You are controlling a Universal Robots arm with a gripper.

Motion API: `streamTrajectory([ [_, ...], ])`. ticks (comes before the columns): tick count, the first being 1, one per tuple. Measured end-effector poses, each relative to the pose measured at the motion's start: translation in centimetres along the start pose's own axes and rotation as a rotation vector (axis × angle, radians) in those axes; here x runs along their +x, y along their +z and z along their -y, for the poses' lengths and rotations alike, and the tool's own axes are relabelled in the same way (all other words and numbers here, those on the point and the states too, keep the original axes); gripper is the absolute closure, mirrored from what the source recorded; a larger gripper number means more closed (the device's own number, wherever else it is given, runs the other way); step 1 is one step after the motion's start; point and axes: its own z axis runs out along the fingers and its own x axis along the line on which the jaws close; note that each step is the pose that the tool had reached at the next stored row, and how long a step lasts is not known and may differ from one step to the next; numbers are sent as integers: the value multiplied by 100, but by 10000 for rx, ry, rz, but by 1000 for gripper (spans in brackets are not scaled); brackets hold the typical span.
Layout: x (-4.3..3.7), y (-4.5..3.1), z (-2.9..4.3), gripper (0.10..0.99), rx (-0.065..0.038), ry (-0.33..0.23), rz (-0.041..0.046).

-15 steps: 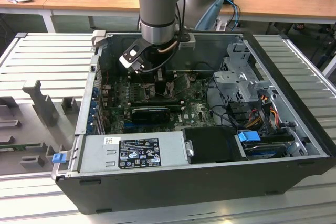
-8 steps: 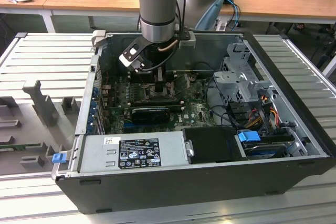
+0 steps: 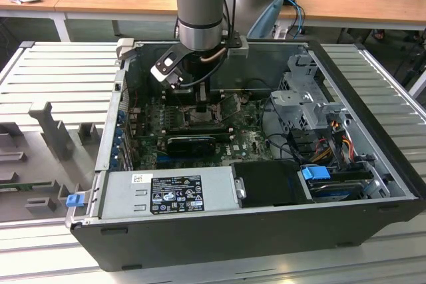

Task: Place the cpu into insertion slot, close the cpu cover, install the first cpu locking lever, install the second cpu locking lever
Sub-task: 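Place the cpu into insertion slot, then close the cpu cover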

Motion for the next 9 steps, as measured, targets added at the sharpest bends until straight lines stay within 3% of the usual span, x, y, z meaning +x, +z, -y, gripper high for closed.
streamTrajectory([
  [4, 2, -64, -4, 980, -1, 0, -3],
  [9, -11, -64, -50, 980, 1, -1, -1],
])
